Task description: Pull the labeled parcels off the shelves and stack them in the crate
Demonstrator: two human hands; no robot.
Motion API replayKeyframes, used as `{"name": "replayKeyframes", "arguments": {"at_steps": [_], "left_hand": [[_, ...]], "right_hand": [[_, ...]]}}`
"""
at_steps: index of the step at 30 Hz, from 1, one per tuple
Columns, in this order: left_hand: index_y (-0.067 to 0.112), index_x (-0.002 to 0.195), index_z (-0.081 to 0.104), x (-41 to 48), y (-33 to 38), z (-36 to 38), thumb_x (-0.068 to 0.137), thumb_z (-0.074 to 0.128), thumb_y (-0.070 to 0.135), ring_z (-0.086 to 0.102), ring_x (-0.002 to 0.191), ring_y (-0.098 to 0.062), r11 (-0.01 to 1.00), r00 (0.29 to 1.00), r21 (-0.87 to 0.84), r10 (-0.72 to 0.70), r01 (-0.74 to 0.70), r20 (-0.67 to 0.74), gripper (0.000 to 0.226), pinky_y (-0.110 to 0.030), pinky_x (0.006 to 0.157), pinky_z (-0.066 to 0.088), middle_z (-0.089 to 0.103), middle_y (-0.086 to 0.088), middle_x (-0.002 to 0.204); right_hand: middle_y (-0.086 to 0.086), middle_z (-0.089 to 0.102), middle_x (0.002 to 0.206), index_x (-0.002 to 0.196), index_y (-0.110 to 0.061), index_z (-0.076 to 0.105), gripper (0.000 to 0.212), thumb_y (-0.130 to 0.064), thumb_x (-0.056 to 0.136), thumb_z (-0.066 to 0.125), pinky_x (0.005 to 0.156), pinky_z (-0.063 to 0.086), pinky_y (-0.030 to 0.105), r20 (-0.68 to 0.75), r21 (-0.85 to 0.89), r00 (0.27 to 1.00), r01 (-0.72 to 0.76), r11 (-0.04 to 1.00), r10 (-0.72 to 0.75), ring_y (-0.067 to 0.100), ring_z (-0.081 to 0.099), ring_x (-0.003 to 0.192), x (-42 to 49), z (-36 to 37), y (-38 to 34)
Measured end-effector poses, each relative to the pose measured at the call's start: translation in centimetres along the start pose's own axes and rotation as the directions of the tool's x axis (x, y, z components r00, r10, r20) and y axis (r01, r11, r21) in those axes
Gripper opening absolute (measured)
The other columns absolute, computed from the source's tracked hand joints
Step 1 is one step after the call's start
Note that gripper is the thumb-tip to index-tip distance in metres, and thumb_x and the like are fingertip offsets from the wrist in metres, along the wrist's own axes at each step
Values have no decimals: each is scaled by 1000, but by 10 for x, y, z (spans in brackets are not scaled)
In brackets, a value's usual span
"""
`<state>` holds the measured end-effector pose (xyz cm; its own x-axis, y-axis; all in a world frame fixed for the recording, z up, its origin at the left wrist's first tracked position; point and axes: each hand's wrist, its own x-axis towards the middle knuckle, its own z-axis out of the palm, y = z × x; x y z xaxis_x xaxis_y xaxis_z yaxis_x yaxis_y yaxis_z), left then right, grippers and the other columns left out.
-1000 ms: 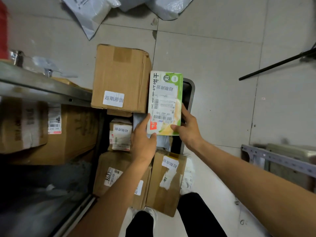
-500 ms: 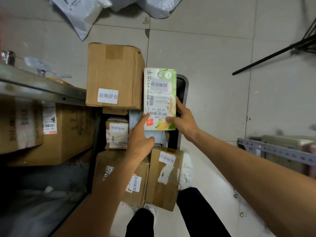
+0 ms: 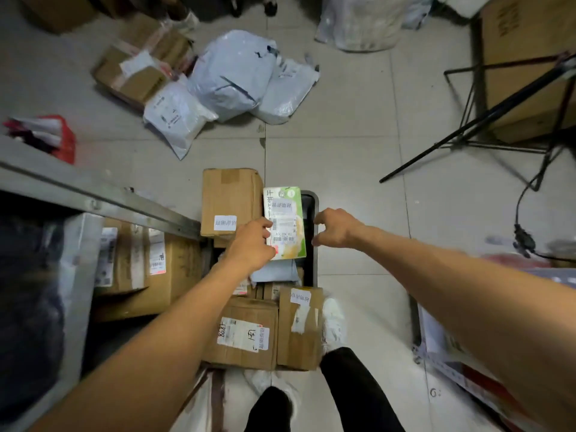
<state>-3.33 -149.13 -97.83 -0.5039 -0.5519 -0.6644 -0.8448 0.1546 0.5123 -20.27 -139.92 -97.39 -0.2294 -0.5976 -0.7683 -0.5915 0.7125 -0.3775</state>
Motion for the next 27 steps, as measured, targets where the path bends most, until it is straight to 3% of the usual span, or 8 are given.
{"name": "replayKeyframes", "arguments": {"at_steps": [3, 8, 10, 13, 15, 20, 23, 27], "left_hand": [[14, 121, 60, -41, 42, -40, 77, 69, 7, 61, 102, -19, 980, 997, 189, 54, -63, 54, 45, -34, 91, 52, 65, -4, 113], [18, 92, 66, -121, 121, -115, 75, 71, 16, 63, 94, -20, 905, 984, 392, 180, -163, -6, 17, -31, 82, 52, 68, -2, 100], [22, 85, 65, -147, 144, -141, 71, 74, 19, 65, 90, -20, 885, 979, 433, 204, -173, -25, 16, -34, 84, 54, 70, -2, 98], [15, 91, 69, -209, 191, -177, 72, 76, 18, 64, 89, -20, 850, 955, 473, 290, -232, -53, 20, -33, 81, 54, 71, -4, 96], [13, 91, 69, -243, 213, -196, 72, 76, 18, 64, 86, -20, 832, 935, 489, 344, -260, -88, 21, -32, 77, 54, 70, -4, 93], [10, 99, 70, -318, 244, -224, 75, 76, 24, 63, 91, -22, 822, 897, 511, 396, -250, -198, 29, -33, 79, 53, 69, -5, 98], [8, 104, 69, -362, 244, -222, 77, 75, 23, 64, 97, -24, 844, 892, 496, 369, -204, -261, 31, -36, 83, 54, 69, -6, 104], [9, 102, 70, -417, 229, -207, 80, 74, 25, 65, 95, -22, 880, 907, 464, 272, -100, -321, 28, -35, 82, 55, 70, -7, 105]], "right_hand": [[11, 60, 130, 128, -7, 57, 49, -24, 84, 69, 94, 48, 34, 29, -136, 999, 37, 990, -33, 28, 57, 116, -60, -42, -29], [13, 56, 135, 136, -6, 52, 56, -25, 86, 67, 95, 48, 34, -102, -195, 990, 79, 978, -100, 29, 54, 120, -181, -106, -72], [12, 55, 135, 137, -8, 50, 58, -28, 85, 68, 84, 51, 35, -123, -251, 986, 79, 965, -112, 31, 54, 119, -225, -129, -85], [10, 62, 105, 107, -8, 63, 38, -32, 78, 71, 74, 51, 35, -195, -341, 975, 32, 939, -104, 30, 59, 95, -308, -171, -96], [8, 57, 81, 82, -8, 60, 27, -31, 74, 72, 64, 44, 33, -268, -383, 957, 0, 924, -111, 28, 54, 76, -350, -195, -102], [10, 64, 91, 96, -7, 67, 36, -32, 72, 72, 72, 52, 36, -352, -468, 909, 33, 883, -221, 31, 62, 85, -430, -230, -118], [8, 59, 78, 77, -11, 61, 25, -32, 70, 71, 63, 45, 34, -344, -538, 891, 70, 840, -295, 28, 55, 71, -460, -229, -124], [11, 66, 109, 115, -10, 65, 39, -29, 81, 68, 67, 49, 32, -273, -654, 888, 110, 748, -369, 29, 65, 95, -494, -206, -132]]}}
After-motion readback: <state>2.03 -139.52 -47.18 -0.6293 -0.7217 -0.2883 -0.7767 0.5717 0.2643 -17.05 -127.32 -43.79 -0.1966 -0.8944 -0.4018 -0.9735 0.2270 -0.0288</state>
